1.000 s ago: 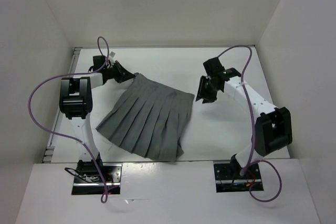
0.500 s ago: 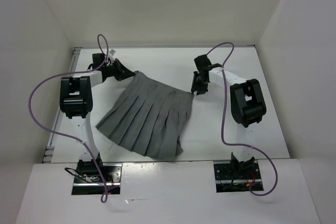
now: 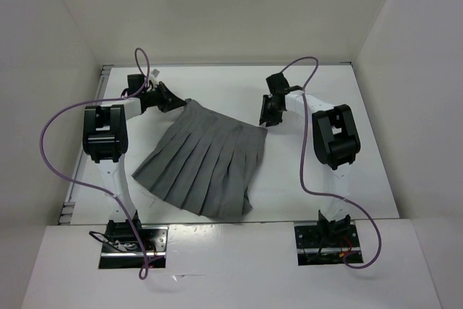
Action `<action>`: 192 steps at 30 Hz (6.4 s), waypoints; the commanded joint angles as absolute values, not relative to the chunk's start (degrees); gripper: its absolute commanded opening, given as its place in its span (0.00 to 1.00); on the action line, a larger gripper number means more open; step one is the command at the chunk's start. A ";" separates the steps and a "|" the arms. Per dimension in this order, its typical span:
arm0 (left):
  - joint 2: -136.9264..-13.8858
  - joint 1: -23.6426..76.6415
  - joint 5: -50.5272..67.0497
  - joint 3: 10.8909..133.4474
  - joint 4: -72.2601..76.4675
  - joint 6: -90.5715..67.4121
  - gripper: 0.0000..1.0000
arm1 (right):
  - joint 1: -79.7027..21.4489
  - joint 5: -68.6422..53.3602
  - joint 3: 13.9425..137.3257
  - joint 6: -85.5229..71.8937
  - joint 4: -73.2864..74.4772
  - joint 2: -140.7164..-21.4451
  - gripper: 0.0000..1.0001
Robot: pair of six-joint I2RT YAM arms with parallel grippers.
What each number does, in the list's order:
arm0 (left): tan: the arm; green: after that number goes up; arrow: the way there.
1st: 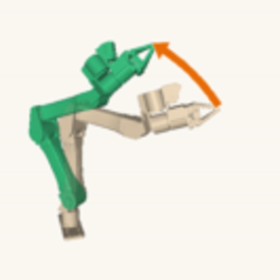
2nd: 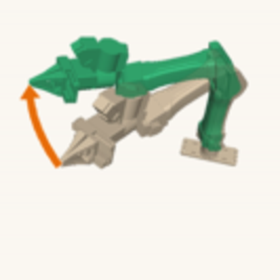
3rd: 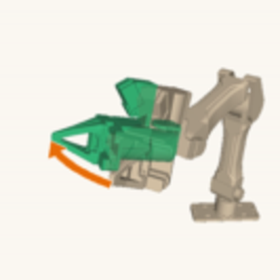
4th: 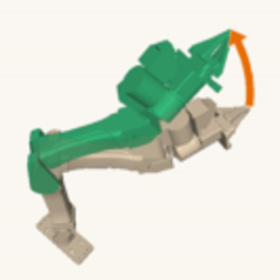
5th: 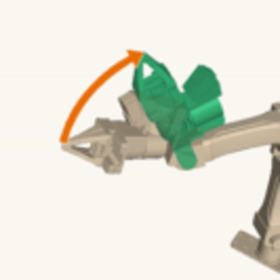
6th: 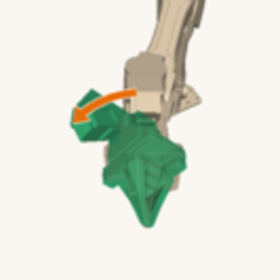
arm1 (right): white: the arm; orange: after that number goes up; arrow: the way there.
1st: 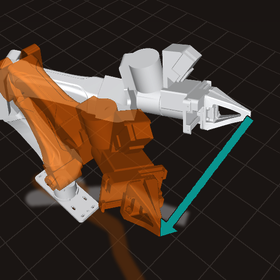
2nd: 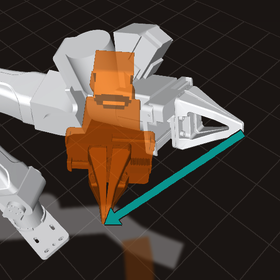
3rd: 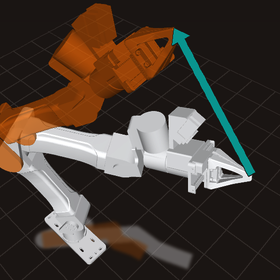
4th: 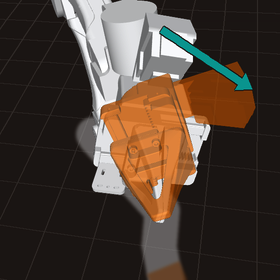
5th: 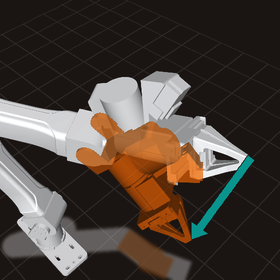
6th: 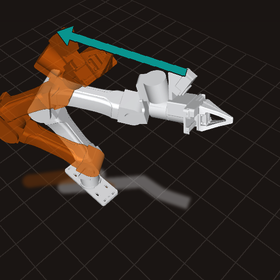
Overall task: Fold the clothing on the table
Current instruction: Flatten the skirt out, then fold the skirt
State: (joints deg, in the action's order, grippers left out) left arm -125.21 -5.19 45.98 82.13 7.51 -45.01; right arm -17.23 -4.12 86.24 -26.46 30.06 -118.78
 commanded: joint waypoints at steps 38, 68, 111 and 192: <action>-126.91 -6.06 48.52 84.02 8.53 -44.21 0.00 | -16.88 -9.92 71.72 -32.61 25.22 -109.77 0.40; -126.31 -12.22 58.18 77.08 26.63 -61.71 0.60 | -12.57 -2.38 73.48 -29.71 26.89 -96.61 0.45; -121.99 4.39 46.04 87.54 -5.45 -19.15 0.00 | -12.57 -4.47 64.70 -32.60 29.71 -90.34 0.49; -80.83 -6.51 59.96 75.06 -9.75 -34.81 0.00 | -11.34 -20.74 84.03 -15.21 40.80 -69.32 0.00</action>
State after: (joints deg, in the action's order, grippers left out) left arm -68.27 -6.52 67.83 78.70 -8.27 -35.38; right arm -13.43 -22.22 88.09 -16.91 47.22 -57.30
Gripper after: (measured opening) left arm 0.046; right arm 0.023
